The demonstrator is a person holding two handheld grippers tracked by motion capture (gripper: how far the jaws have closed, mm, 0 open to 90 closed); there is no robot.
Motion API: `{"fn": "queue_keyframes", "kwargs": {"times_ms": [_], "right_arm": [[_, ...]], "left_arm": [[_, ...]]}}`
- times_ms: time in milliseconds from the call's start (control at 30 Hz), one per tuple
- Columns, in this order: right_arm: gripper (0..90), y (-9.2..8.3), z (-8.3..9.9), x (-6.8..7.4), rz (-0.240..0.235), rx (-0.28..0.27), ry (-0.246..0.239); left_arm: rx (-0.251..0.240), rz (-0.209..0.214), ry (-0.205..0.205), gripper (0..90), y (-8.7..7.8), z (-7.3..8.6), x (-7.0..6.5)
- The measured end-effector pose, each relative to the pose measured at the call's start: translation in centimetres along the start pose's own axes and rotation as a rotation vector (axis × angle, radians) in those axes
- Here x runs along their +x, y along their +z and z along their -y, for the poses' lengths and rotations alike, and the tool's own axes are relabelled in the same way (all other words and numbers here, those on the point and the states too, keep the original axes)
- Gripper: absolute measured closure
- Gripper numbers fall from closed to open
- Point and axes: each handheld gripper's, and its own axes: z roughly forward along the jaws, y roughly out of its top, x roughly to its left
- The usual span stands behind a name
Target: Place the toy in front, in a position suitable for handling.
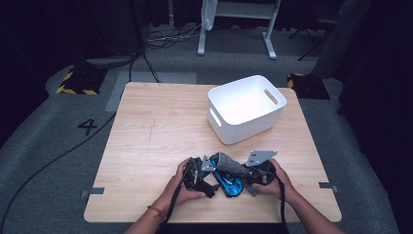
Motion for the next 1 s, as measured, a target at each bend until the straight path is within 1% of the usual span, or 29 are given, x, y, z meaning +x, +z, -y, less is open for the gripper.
{"fn": "queue_keyframes", "kwargs": {"times_ms": [33, 67, 100, 133, 167, 200, 233, 267, 333, 367, 400, 467, 500, 533, 567, 600, 633, 667, 700, 733, 800, 833, 867, 933, 967, 1000], "right_arm": [[68.3, 0.0, 0.0, 0.0, 0.000, 0.000, 0.000], [66.3, -0.6, 0.5, 0.1, -0.018, 0.010, 0.008], [66.3, -0.6, 0.5, 0.1, -0.018, 0.010, 0.008], [64.7, -1.2, 1.1, 0.1, -0.014, 0.024, 0.006], [64.7, -1.4, 1.4, 0.1, -0.004, 0.026, 0.010], [64.7, -1.4, 1.4, 0.1, -0.004, 0.026, 0.010], [62.9, -1.5, 2.0, -0.1, 0.035, 0.067, 0.007], [60.0, -1.5, 2.3, -0.3, 0.056, 0.078, 0.014], [52.2, -1.6, 2.8, -1.0, 0.092, 0.084, 0.064], [52.2, -1.6, 2.8, -1.0, 0.092, 0.084, 0.064], [42.5, -1.8, 3.2, -1.6, 0.129, 0.089, 0.114], [33.2, -2.3, 3.4, -2.2, 0.155, 0.091, 0.145], [30.0, -2.5, 3.4, -2.4, 0.161, 0.090, 0.153], [30.0, -2.5, 3.4, -2.4, 0.161, 0.090, 0.153], [24.1, -3.1, 3.5, -2.4, 0.163, 0.058, 0.169], [20.4, -3.3, 3.4, -2.3, 0.173, 0.045, 0.167], [21.1, -3.6, 3.4, -2.1, 0.183, 0.038, 0.157], [21.1, -3.6, 3.4, -2.1, 0.183, 0.038, 0.157], [22.9, -3.8, 3.3, -1.9, 0.200, 0.023, 0.139], [22.7, -4.5, 3.1, -1.3, 0.218, -0.019, 0.123], [22.5, -5.1, 2.9, -0.7, 0.242, -0.061, 0.109], [22.5, -5.1, 2.9, -0.7, 0.242, -0.061, 0.109], [23.0, -5.6, 2.7, -0.1, 0.229, -0.107, 0.109], [25.8, -6.1, 2.5, 0.7, 0.222, -0.135, 0.093], [27.4, -6.2, 2.4, 1.1, 0.206, -0.142, 0.078], [27.3, -6.3, 2.3, 1.5, 0.203, -0.142, 0.061]], "left_arm": [[0.000, 0.000, 0.000, 4.9, 0.0, 0.0, 0.0], [0.000, 0.003, 0.003, 5.0, 0.0, 0.0, 0.0], [0.000, 0.003, 0.003, 4.9, 0.0, 0.0, 0.0], [-0.001, 0.002, 0.002, 5.0, 0.0, 0.0, 0.0], [-0.001, 0.002, 0.002, 4.9, 0.0, 0.0, 0.0], [0.001, 0.002, 0.000, 4.9, 0.0, 0.0, 0.0], [0.002, 0.001, -0.005, 4.7, 0.0, 0.0, 0.0], [0.002, 0.001, -0.006, 4.6, 0.0, 0.0, 0.0], [0.005, 0.000, -0.005, 4.5, 0.0, -0.1, 0.0], [0.005, 0.000, -0.005, 4.4, 0.0, -0.1, 0.0], [0.005, 0.000, -0.004, 4.4, 0.1, -0.1, 0.0], [0.005, -0.001, -0.005, 4.4, 0.0, -0.1, 0.0], [0.004, -0.001, -0.005, 4.5, 0.0, -0.1, 0.0], [0.004, -0.001, -0.005, 4.5, 0.0, -0.1, 0.0], [0.004, -0.001, -0.005, 4.5, 0.0, -0.1, 0.0], [0.004, -0.001, -0.005, 4.4, 0.0, -0.1, 0.0], [0.003, 0.000, -0.005, 4.4, 0.1, -0.1, 0.0], [0.003, 0.000, -0.005, 4.5, 0.1, -0.1, 0.0], [0.003, -0.001, -0.005, 4.5, 0.0, -0.1, 0.0], [0.003, 0.000, -0.005, 4.4, 0.0, -0.1, 0.0], [0.003, 0.000, -0.004, 4.5, 0.0, -0.1, 0.0], [0.003, 0.000, -0.004, 4.5, 0.0, -0.1, 0.0], [0.003, 0.000, -0.003, 4.5, 0.0, -0.1, 0.0], [0.003, 0.001, -0.002, 4.5, 0.1, -0.1, 0.0], [0.003, 0.001, -0.002, 4.4, 0.1, -0.1, 0.0], [0.003, 0.002, -0.001, 4.5, 0.1, -0.1, 0.0]]}}
